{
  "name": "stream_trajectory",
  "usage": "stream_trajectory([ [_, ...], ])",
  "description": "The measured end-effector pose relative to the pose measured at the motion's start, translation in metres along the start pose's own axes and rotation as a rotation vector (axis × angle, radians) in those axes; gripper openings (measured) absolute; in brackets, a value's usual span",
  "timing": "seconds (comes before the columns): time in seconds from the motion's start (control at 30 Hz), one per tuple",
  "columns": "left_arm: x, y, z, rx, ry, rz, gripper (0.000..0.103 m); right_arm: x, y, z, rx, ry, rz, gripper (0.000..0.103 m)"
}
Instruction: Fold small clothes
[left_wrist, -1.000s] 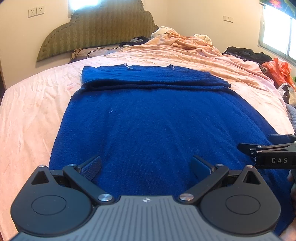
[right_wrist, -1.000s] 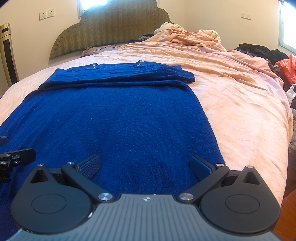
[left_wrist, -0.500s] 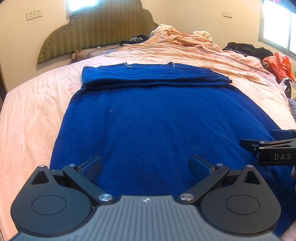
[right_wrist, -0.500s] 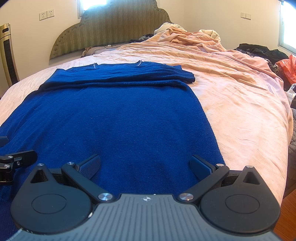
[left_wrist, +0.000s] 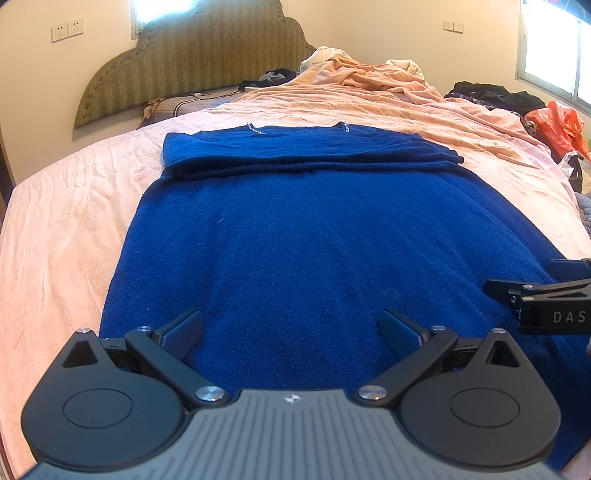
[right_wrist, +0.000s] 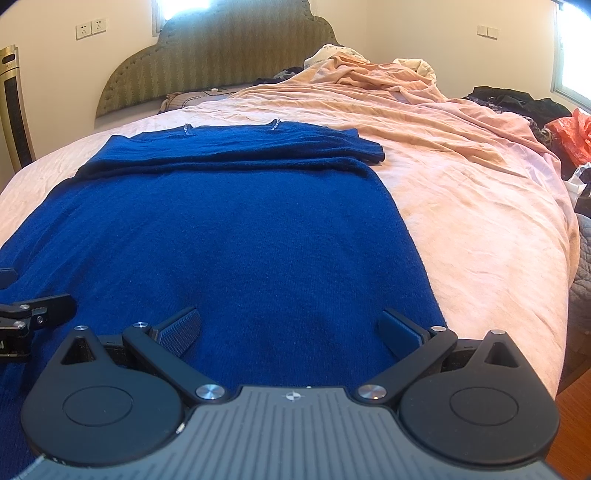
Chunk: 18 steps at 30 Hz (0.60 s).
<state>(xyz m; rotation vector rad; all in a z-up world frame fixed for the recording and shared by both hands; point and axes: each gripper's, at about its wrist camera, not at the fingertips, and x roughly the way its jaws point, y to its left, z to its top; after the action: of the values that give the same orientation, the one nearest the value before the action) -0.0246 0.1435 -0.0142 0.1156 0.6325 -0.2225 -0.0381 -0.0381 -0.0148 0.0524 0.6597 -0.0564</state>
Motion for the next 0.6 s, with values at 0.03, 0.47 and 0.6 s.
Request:
stream_trajectory([
  [0.03,0.0,-0.0001,0.0,0.001,0.0,0.001,0.103,-0.0013,-0.0007,-0.0013,0.002,-0.002,0.002,0.101],
  [0.47,0.001,0.0,0.0006,0.003,0.001,0.0,0.103,-0.0066,-0.003,-0.0079,-0.003,-0.013,0.005,0.101],
  [0.6,0.001,0.0001,0.0007,0.004,0.001,0.001,0.103,-0.0066,-0.0029,-0.0079,-0.004,-0.014,0.006,0.101],
])
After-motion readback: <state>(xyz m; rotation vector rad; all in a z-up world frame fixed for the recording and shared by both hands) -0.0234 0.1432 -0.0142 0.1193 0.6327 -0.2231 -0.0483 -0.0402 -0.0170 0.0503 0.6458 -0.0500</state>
